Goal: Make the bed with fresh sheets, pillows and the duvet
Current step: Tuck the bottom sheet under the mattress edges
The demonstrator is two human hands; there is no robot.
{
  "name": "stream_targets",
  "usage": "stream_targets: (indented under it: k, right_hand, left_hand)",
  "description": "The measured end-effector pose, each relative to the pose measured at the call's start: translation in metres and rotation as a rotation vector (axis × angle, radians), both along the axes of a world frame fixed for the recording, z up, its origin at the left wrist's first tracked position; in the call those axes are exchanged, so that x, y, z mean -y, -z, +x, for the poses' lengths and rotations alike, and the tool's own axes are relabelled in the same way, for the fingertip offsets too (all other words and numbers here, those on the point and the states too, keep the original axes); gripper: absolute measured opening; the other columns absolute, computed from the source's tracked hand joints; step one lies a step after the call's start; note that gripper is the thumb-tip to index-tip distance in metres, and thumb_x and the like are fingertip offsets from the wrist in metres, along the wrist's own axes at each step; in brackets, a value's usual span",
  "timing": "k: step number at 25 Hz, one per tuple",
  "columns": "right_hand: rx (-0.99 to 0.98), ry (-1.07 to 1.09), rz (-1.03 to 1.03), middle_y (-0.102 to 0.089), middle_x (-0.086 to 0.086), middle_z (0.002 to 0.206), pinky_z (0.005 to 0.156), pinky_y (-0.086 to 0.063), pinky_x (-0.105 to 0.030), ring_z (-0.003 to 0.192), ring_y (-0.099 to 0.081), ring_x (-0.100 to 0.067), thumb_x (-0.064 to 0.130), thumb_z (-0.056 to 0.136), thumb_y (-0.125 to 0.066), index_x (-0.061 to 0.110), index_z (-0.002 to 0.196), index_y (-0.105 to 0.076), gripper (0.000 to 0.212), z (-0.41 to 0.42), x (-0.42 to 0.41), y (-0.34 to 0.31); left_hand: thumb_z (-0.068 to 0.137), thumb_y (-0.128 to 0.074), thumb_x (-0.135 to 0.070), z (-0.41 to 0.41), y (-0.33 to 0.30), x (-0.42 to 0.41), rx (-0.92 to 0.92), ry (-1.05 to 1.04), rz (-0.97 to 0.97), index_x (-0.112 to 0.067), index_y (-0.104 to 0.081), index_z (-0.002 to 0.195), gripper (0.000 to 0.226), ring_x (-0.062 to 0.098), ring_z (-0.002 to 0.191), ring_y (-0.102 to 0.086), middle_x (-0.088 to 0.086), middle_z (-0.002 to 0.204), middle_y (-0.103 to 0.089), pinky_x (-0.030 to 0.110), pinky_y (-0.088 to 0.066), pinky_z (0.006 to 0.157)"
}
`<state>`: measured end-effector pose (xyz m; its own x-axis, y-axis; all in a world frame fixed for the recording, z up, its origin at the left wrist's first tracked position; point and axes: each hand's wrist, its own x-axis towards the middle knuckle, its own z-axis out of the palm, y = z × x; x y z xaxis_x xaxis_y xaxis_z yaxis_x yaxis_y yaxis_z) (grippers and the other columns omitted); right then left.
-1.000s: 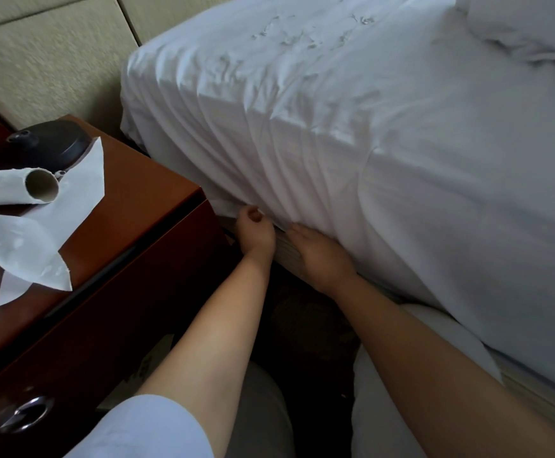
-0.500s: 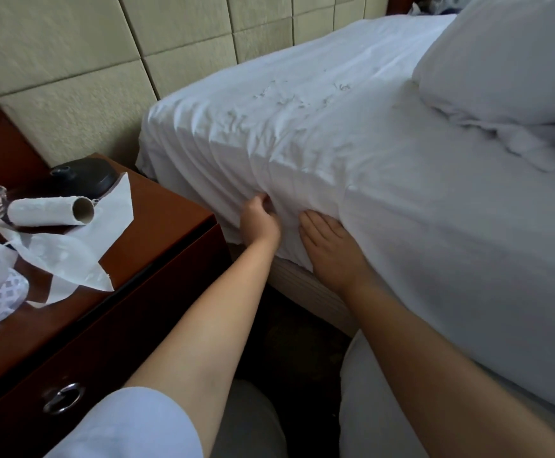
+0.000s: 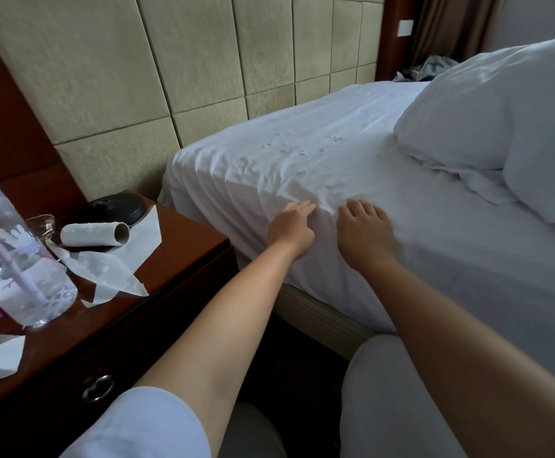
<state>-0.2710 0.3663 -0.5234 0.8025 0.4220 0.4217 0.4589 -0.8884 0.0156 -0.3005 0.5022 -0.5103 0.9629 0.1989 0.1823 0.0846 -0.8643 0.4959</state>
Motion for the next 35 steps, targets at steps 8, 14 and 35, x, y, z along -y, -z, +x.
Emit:
stream_targets:
  k: [8,14,35]
  right_hand:
    - [-0.321,0.104,-0.059,-0.004,-0.003,0.160,0.117,-0.009,-0.038,0.146,-0.004,-0.020,0.067,0.092,-0.020,0.021,0.152,-0.009,0.077,0.027,0.040,-0.017]
    - [-0.330,0.069,-0.158,0.003,-0.002,0.161,0.118,-0.005,-0.037,0.147,-0.001,-0.019,0.077,0.083,-0.032,0.021,0.153,0.001,0.095,0.028,0.051,-0.018]
    - [-0.189,0.019,-0.016,-0.022,0.001,0.157,0.116,-0.010,-0.035,0.144,-0.020,-0.013,0.048,0.099,-0.020,0.021,0.150,-0.024,0.058,0.069,0.066,-0.003]
  left_hand:
    - [0.089,-0.046,-0.012,0.016,-0.006,0.020,-0.189,0.137,0.255,-0.015,-0.011,0.153,0.073,0.016,0.147,-0.004,-0.002,0.161,-0.006,0.041,-0.016,0.118]
    - [0.091,-0.047,-0.017,0.017,-0.008,0.026,-0.194,0.118,0.409,-0.011,-0.002,0.153,0.077,0.017,0.148,-0.002,0.002,0.161,0.000,0.041,-0.005,0.120]
    - [0.085,-0.041,-0.023,0.068,0.053,0.038,0.661,0.113,0.176,-0.011,-0.069,0.112,0.041,0.019,0.112,-0.061,0.004,0.118,-0.067,0.038,-0.042,0.094]
